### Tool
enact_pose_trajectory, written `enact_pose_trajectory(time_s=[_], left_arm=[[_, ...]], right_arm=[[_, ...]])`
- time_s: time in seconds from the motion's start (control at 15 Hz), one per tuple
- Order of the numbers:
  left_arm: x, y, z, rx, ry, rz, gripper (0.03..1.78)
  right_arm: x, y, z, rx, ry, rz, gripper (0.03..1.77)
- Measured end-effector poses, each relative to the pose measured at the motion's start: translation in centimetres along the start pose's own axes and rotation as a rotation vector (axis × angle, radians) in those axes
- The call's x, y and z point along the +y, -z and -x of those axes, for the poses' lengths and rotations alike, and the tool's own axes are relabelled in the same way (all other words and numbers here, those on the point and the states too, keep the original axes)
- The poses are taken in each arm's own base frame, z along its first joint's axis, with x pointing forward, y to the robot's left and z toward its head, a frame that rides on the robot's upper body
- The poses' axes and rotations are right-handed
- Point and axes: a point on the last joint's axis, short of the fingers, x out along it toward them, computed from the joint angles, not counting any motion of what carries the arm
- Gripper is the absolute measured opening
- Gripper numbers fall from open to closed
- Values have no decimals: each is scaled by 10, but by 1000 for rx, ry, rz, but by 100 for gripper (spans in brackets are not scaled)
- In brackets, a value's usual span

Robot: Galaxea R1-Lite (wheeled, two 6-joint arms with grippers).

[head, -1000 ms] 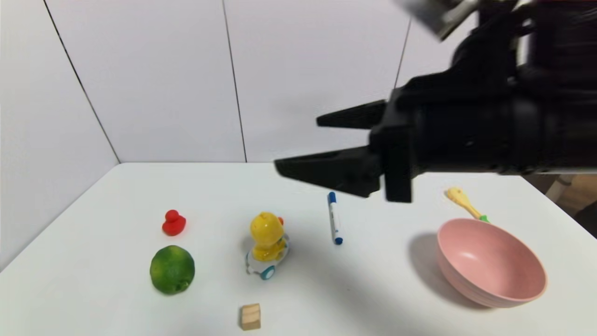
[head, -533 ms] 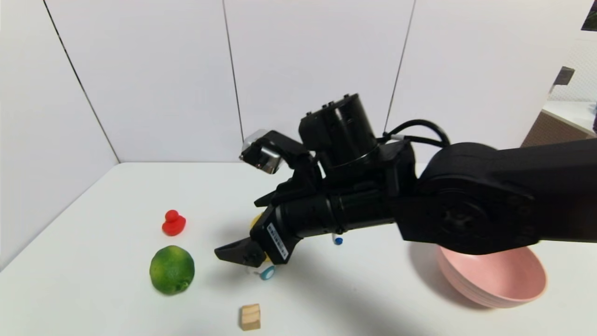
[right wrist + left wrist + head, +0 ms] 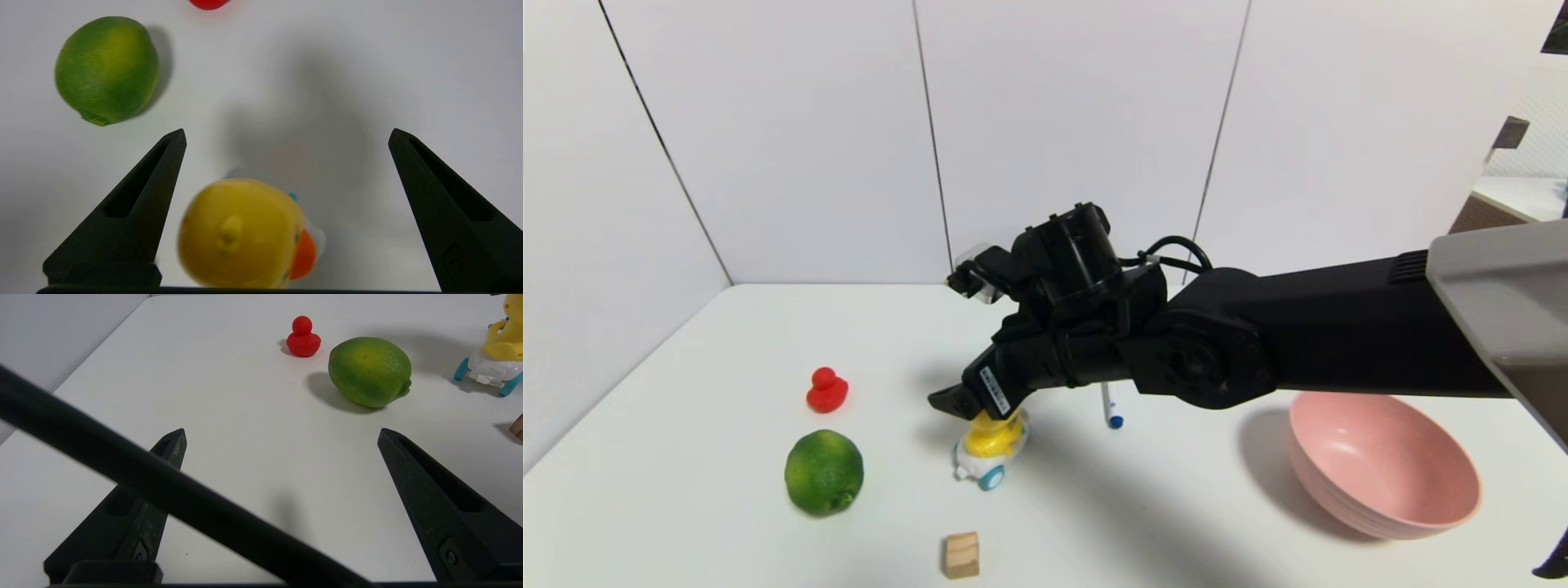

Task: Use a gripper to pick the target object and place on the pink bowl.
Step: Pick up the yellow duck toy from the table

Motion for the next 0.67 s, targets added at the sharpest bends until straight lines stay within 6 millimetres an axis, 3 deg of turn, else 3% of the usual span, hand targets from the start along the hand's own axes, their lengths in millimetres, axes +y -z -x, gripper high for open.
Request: enact_pose_trajectory(time_s=[0.27,0.67], left_arm=[[0,0,0,0,0,0,169],[0,0,0,0,0,0,169]], right_arm=[[-9,6,3,31,16,-17,171],[-4,19,0,94,-10,43,171]])
